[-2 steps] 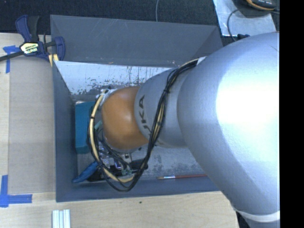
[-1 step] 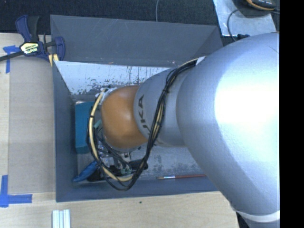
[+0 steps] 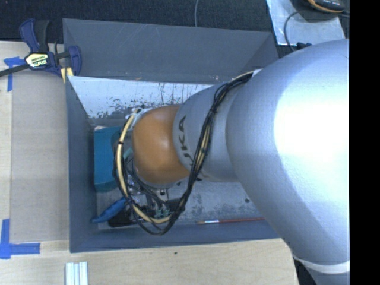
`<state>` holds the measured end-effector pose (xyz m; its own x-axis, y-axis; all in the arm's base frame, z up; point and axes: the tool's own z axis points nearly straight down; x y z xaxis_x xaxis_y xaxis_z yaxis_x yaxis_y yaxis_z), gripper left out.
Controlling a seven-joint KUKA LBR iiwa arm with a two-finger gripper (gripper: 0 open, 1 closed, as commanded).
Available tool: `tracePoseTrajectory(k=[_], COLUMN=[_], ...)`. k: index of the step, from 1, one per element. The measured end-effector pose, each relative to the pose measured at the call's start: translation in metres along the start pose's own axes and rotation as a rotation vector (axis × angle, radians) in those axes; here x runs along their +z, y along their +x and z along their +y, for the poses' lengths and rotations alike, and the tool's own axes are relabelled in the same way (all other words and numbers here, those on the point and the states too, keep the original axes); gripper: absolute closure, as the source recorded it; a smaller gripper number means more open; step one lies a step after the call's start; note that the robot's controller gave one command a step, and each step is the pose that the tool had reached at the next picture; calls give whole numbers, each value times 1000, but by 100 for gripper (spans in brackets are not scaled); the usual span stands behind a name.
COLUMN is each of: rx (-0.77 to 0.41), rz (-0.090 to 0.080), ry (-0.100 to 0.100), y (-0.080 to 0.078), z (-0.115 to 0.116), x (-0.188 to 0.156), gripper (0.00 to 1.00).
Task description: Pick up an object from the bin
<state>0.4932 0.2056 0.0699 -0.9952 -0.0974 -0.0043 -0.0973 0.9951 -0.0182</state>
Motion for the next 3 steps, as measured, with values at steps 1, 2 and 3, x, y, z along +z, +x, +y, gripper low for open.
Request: tracePoseTrajectory(k=[1, 2, 3], rx=[12, -233, 59], rz=[-1, 2, 0], ry=[1, 6, 2], y=[3, -19, 3], z=[3, 4, 13], x=[0, 0, 0], gripper=[100, 100, 100])
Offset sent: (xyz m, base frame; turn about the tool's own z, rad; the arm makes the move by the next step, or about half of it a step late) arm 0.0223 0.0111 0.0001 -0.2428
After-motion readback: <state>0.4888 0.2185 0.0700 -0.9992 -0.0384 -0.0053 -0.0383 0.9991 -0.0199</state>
